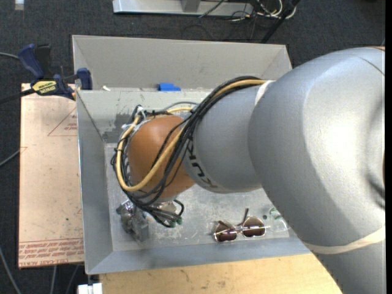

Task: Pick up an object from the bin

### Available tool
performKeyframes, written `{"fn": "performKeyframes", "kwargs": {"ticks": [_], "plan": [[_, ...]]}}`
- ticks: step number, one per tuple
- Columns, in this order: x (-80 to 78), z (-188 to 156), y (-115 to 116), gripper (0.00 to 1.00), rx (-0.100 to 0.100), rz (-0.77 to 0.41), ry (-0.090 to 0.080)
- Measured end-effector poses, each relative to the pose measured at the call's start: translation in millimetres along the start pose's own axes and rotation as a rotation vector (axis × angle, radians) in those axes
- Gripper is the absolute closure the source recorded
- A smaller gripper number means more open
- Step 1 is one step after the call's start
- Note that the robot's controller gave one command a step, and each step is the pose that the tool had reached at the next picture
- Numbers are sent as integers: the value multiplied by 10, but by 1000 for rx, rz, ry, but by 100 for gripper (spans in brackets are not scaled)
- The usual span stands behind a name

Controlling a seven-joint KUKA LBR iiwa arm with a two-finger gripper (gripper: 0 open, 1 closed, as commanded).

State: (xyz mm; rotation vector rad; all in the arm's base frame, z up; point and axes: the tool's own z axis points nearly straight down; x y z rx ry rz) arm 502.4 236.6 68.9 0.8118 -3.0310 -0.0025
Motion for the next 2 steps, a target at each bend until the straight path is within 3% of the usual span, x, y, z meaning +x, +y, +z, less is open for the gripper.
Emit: {"fn": "performKeyframes", "kwargs": {"ticks": [1,2], "plan": [[-67,-587,-115,100,1,-3,0],[-267,-793,-227,100,3,20,-16]]}}
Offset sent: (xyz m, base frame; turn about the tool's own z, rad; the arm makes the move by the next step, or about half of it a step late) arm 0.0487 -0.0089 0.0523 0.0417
